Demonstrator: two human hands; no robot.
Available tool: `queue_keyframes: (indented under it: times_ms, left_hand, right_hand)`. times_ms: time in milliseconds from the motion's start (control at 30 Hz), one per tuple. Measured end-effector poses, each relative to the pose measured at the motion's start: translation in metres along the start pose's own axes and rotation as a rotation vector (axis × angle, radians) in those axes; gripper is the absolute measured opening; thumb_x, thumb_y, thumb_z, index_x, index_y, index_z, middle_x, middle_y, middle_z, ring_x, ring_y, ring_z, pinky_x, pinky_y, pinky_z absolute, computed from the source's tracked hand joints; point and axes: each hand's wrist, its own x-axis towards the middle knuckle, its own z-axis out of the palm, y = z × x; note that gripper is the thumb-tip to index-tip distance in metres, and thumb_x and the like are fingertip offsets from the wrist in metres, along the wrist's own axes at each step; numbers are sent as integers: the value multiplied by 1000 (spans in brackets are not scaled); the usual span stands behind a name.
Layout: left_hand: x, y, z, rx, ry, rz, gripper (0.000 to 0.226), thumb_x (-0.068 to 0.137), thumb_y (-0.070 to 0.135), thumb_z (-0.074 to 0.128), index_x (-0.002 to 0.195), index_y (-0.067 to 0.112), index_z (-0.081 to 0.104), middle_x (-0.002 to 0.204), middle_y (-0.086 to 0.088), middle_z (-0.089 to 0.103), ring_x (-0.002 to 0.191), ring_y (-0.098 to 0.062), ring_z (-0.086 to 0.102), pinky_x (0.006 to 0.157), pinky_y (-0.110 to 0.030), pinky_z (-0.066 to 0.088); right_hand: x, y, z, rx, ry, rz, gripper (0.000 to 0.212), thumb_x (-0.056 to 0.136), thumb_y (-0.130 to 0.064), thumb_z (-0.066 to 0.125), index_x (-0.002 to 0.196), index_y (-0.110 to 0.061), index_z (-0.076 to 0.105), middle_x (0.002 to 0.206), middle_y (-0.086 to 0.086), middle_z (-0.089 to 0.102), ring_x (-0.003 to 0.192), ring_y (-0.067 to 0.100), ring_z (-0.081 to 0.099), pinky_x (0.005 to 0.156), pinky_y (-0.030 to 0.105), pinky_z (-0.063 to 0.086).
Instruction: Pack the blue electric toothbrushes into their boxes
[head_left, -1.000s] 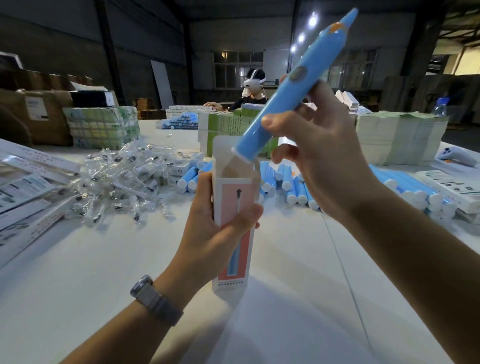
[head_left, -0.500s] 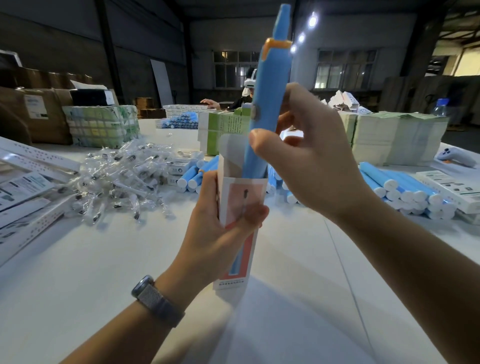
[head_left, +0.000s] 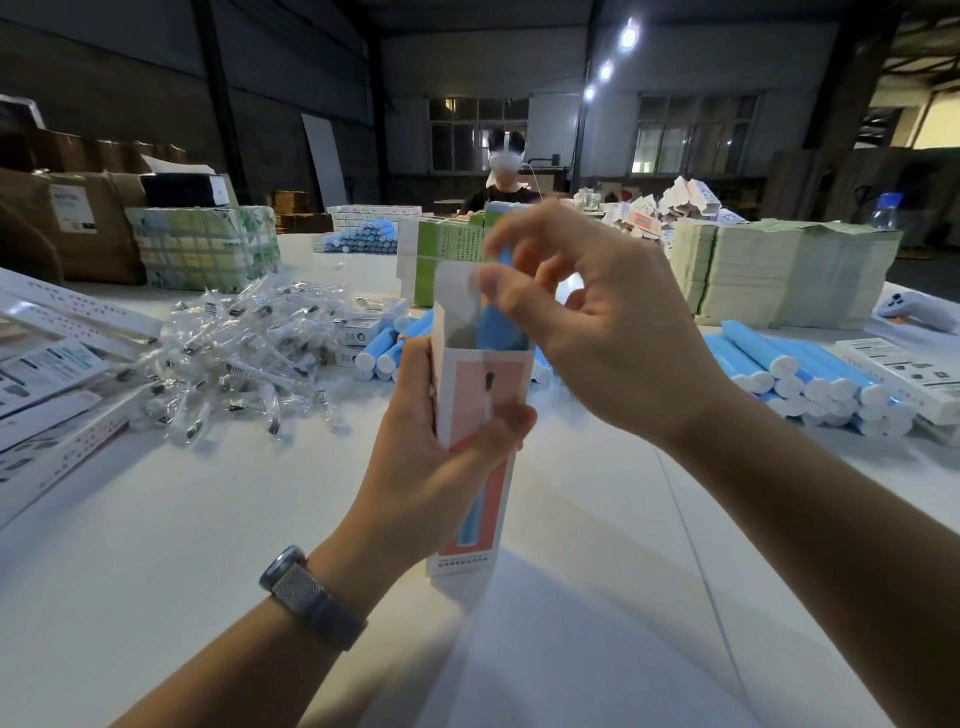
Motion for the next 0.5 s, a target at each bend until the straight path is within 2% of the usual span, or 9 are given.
queue_keyframes:
  times_ms: [33,67,167,333,433,500]
  left_hand:
    - [0,-1,0,-6,5,-2,39,81,26,74,107,31,46,91,6,66,79,-27,72,64,-25,58]
    - [0,-1,-1,-12,8,-4,38,81,25,74,106,30,46,91,6,66,79,-28,72,64,-25,58]
    - [0,-1,0,-15,8,-10,38,81,25,73,106,29,45,91,9,66,80,-26,71,64,-24,58]
    - [-1,0,-2,-39,4,9,39,86,23,67,113,31,40,92,9,67,78,-27,72,64,-26,58]
    - [-4,1,-2,-60,-14,51,45,92,30,60,124,40,30,100,7,69,79,-26,72,66,-30,59]
    - [-5,1,-2,-51,-21,106,51,94,32,56,131,45,23,109,6,66,85,-27,71,70,-33,60]
  right_hand:
    - [-1,1,2,-45,5,-13,5,94,-23,64,96,-20,67,81,-12,56,70,3,54,61,7,38]
    - [-2,4,4,-72,10,-15,10,93,-20,65,88,-15,72,82,-8,56,72,3,53,62,7,36]
    - [-5,8,8,-57,-16,10,13,91,-18,69,82,-11,75,87,-2,57,78,11,55,64,9,35]
    - [-6,15,7,70,-101,37,16,91,-20,68,83,-8,75,90,-6,49,87,8,50,68,10,36]
    - [-7,20,7,125,-121,50,19,90,-23,63,91,-9,76,93,-9,47,90,7,49,69,10,38]
    - [-11,21,11,155,-90,44,13,92,-21,63,101,-16,71,97,-11,48,89,6,50,67,13,43]
